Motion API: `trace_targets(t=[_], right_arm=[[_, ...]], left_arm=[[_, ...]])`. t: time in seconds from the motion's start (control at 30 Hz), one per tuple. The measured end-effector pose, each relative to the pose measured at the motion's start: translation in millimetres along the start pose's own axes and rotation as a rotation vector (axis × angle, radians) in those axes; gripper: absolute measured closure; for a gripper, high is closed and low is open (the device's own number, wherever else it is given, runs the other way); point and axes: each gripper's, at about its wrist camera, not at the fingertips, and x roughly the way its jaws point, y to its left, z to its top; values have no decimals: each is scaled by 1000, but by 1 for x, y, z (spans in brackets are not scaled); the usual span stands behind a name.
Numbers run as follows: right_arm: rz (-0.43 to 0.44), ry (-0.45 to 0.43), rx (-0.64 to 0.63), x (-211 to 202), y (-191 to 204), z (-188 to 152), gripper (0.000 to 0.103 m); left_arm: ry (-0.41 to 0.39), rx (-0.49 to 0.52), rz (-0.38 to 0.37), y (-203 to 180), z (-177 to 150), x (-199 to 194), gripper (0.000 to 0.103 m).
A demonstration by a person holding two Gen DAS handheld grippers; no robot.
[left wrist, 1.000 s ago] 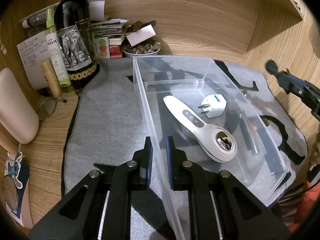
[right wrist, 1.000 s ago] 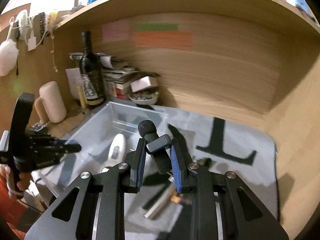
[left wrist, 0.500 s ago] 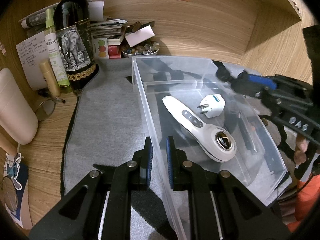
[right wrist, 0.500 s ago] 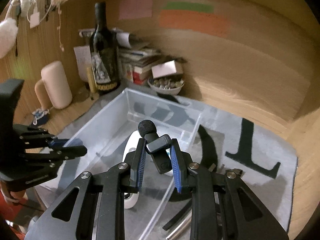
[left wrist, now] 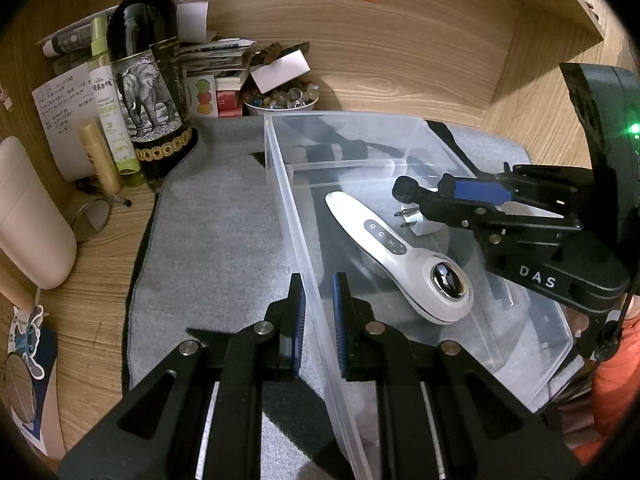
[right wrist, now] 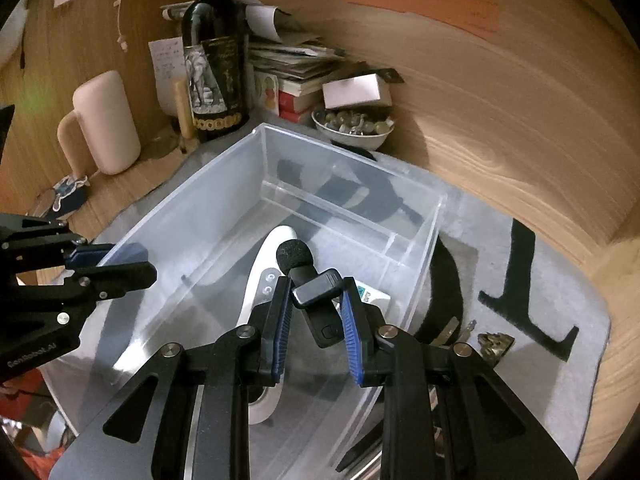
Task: Organize rigid objects
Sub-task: 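Lower the black cap into the clear box and open the right gripper, then move the right gripper back to the mat and grasp a small black item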
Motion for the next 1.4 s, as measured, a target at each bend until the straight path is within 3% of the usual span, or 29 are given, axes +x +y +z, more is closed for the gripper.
trace_targets(t=[0.2, 0.33, 0.43, 0.57, 0.97, 1.23, 1.4], right_arm=[[3, 14, 9, 2, -1, -1, 79], [-4, -13, 8, -5, 0, -1, 61], [-14, -49, 4, -16, 0, -1, 58], [-30, -100, 7, -35, -2, -2, 45], [-136, -208, 55, -92, -27, -23, 30], [-177, -162, 119, -98, -45, -58, 30], [-172, -66, 181, -84, -54, -92, 30]], left_arm=[[0, 2, 1, 0, 0, 0, 90], [1, -1, 1, 1, 0, 0, 90], [2, 0, 1, 2, -1, 0, 90], [2, 1, 1, 2, -1, 0, 90], [2, 3, 4, 5, -1, -1, 90], [2, 2, 4, 6, -1, -2, 90], [3, 3, 5, 5, -1, -2, 90]])
